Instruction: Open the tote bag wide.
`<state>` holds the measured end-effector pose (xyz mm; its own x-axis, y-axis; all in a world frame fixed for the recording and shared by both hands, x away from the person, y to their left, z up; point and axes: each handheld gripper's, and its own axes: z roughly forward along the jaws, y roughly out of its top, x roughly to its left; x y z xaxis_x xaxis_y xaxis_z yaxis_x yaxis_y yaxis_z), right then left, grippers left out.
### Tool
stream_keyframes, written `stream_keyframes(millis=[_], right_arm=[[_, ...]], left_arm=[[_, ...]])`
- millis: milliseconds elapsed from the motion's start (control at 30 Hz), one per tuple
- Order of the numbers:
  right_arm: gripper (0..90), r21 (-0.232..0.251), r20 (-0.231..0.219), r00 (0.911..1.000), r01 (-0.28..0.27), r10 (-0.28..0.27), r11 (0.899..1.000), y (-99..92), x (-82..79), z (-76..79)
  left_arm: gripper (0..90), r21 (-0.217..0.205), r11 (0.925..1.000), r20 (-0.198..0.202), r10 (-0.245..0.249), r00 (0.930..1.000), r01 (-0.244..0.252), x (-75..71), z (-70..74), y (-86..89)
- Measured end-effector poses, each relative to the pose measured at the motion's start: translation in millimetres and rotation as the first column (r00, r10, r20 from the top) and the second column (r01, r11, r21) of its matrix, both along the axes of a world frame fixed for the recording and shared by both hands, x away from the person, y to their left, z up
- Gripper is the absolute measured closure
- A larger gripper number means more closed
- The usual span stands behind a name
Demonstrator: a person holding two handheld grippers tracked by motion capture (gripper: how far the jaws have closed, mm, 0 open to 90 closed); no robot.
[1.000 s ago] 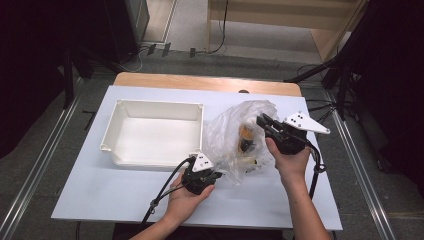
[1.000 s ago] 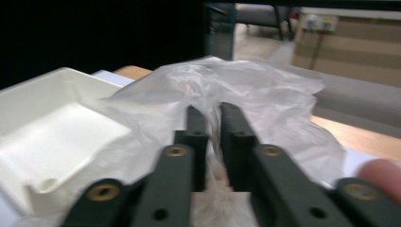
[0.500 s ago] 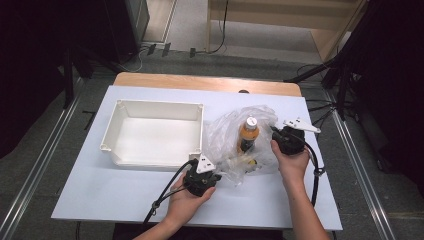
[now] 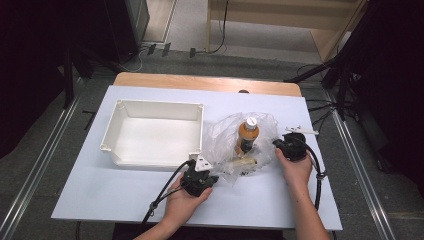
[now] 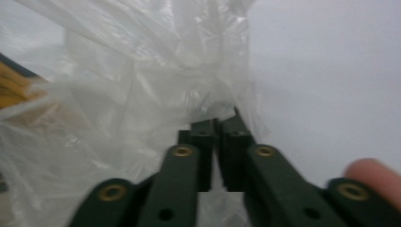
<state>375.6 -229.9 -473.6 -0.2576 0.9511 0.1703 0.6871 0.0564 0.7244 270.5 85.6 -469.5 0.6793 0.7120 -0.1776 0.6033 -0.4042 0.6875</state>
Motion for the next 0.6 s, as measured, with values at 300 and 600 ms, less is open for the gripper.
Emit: stream_keyframes(millis=[300, 600], right_arm=[[46.8, 0.077, 0.234, 0.9723, -0.017, -0.002, 0.997, -7.8, -29.9, 42.1], [40.6, 0.137, 0.345, 0.9372, 0.0, -0.048, 0.991, -20.9, -44.6, 72.2]], left_arm=[[47.5, -0.117, 0.9919, 0.182, -0.03, 0.9829, 0.051, -25.5, 34.2, 0.7], [25.2, -0.215, 0.9742, 0.292, -0.004, 0.9564, 0.07, -34.9, 69.6, 5.8]])
